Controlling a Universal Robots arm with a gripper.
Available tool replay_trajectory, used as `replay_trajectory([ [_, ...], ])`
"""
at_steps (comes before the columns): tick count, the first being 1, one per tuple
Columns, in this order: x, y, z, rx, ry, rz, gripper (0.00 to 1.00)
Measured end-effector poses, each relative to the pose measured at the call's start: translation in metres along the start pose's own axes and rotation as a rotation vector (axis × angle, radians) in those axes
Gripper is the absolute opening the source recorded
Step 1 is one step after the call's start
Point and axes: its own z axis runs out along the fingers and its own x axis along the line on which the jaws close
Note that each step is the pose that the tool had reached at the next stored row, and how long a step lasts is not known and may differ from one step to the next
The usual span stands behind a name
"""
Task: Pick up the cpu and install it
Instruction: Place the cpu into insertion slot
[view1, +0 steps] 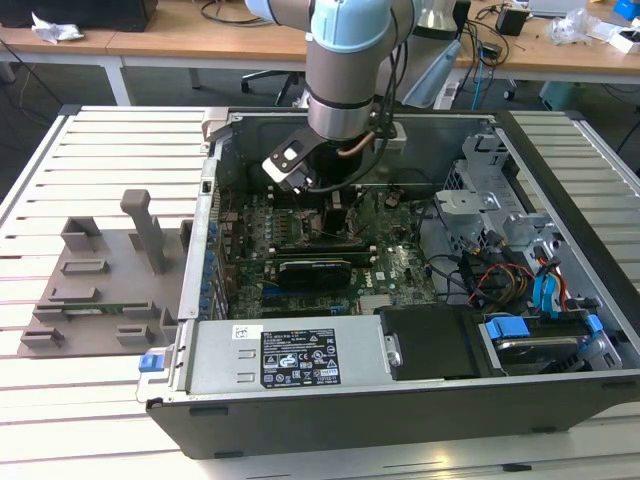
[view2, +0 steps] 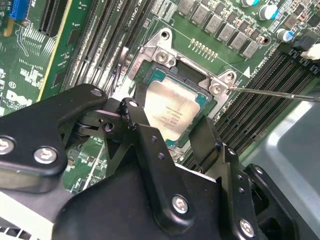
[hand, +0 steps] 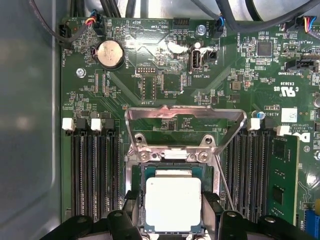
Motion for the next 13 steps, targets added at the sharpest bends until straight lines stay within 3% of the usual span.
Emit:
replay_trajectory([
  [3, 0.0, -0.0001, -0.0023, 0.0001, -0.0004, 0.0, 0.62],
  [8, 0.0001, -0.0004, -0.0203, 0.0001, -0.002, 0.0, 0.62],
  [11, 0.0003, -0.0006, -0.0334, 0.0, -0.0028, 0.0, 0.41],
  [13, 0.0003, -0.0006, -0.0385, 0.0, -0.0029, 0.0, 0.29],
])
